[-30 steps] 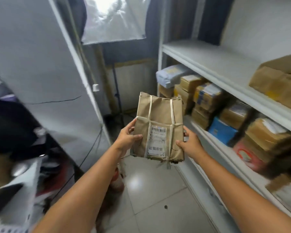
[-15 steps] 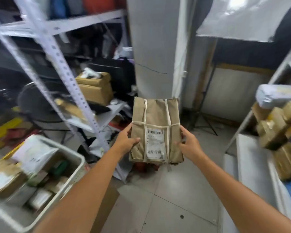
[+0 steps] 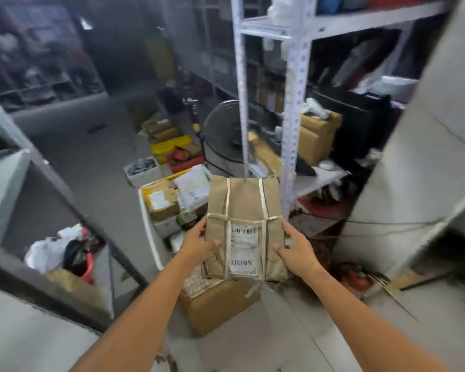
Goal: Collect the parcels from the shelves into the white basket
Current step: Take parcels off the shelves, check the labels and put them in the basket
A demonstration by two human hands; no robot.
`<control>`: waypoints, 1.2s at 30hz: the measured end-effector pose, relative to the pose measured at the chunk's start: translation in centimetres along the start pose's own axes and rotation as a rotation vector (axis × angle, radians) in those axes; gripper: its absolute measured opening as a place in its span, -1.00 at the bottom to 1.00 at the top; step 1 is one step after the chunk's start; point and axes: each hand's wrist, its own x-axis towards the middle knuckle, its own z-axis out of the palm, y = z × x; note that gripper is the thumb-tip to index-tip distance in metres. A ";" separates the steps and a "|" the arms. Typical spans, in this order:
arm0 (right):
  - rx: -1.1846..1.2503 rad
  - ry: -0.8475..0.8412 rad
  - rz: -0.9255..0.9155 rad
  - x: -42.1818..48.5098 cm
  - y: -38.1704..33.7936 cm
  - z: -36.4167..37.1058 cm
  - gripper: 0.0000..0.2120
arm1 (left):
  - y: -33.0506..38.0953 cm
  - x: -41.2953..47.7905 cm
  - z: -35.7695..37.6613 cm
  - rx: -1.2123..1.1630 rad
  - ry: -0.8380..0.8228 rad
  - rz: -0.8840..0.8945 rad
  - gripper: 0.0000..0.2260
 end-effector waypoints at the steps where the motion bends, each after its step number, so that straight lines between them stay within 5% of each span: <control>1: -0.016 -0.032 -0.024 1.7 -0.8 1.4 -0.33 | -0.5 0.9 -1.6 -0.006 0.028 -0.010 -0.31; 21: -0.086 -0.395 -0.105 36.3 -6.5 23.2 -0.35 | -9.0 26.6 -19.6 -0.128 0.357 -0.212 -0.32; 36: -0.107 -0.429 -0.076 55.3 -4.7 43.0 -0.38 | -20.8 45.0 -32.9 -0.052 0.482 -0.325 -0.31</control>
